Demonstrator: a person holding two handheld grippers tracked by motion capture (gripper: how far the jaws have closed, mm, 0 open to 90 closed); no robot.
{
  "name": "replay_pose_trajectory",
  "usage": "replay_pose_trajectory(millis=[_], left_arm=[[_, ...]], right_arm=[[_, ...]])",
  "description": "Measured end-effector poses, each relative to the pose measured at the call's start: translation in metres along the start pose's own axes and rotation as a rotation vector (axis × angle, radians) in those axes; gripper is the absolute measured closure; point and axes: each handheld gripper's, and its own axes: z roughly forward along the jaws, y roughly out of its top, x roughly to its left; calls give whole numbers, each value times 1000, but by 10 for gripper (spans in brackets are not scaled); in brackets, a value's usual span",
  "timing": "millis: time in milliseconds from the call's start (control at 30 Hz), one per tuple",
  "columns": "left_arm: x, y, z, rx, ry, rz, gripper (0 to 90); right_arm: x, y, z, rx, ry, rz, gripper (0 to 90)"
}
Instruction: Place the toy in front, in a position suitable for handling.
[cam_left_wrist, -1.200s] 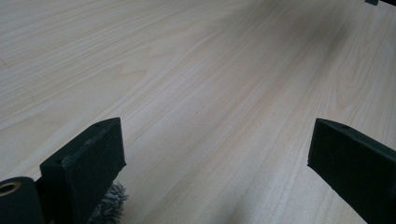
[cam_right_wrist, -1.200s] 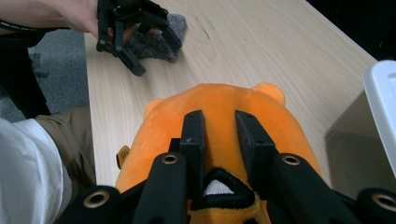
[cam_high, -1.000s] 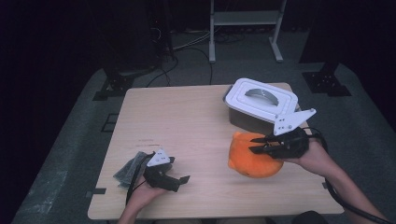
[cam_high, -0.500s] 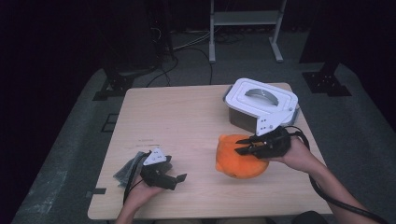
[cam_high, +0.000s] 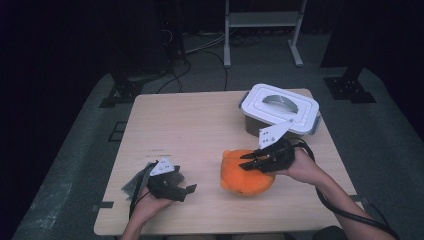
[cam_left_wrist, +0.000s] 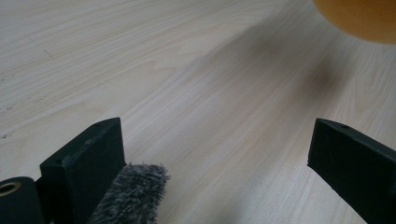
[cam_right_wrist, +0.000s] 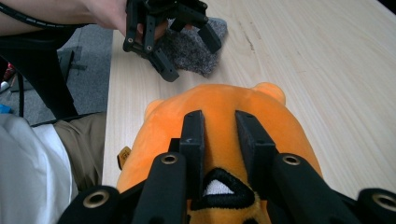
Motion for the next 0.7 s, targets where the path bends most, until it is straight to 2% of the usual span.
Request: replay_pose_trajectory(millis=[200,633,700], left_arm=[[1,0,-1,-2,1,-7,30],[5,-1,-4,-7,14,-21,30],[5,-1,-5,-11,14,-23,30]], right_arm=[[0,-3,13,7,16,-6,732],[-3,-24,51,6,78,1,728],[-3,-30,57,20,81,0,723]])
